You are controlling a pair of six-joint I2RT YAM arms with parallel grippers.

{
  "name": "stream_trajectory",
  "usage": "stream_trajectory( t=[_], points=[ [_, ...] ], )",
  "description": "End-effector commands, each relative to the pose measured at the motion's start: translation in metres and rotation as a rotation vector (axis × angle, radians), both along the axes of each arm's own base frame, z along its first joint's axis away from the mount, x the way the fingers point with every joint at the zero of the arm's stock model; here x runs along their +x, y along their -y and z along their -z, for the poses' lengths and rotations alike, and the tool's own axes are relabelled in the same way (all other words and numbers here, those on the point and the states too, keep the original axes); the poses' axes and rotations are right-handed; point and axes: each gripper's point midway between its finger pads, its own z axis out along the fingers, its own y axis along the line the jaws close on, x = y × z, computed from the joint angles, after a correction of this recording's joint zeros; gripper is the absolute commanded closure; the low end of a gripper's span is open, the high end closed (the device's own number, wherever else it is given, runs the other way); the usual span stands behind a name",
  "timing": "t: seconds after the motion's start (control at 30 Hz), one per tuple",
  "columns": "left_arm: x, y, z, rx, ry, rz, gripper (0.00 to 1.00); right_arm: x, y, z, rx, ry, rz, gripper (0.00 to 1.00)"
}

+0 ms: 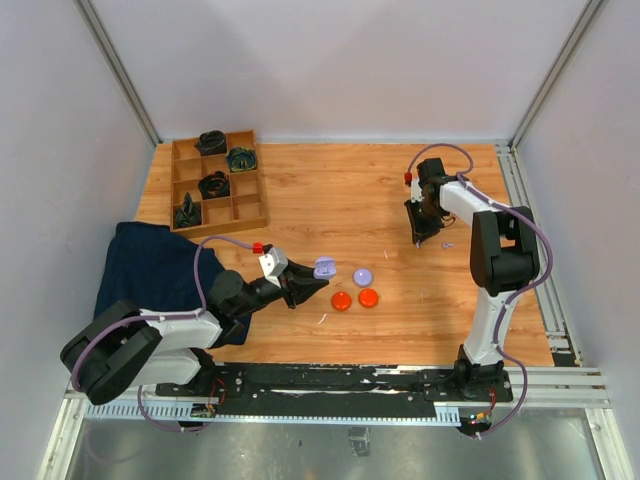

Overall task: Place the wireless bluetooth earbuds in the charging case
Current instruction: Pick up the earbud from the center of the board.

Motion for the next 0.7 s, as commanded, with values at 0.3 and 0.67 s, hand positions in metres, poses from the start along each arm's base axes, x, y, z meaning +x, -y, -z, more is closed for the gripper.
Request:
stream_trajectory(
  t=[0.3, 0.67],
  points=[
    [0.012, -0.004, -0.031, -0.072, 0.082, -0.063, 1.00, -0.018, -0.032, -0.058, 0.076, 0.197, -0.061, 0.82],
    [0.017, -0.002, -0.048, -0.095, 0.170, -0.071, 1.00, -0.049, -0.091, -0.145, 0.223, 0.506, -0.184, 0.82]
  ],
)
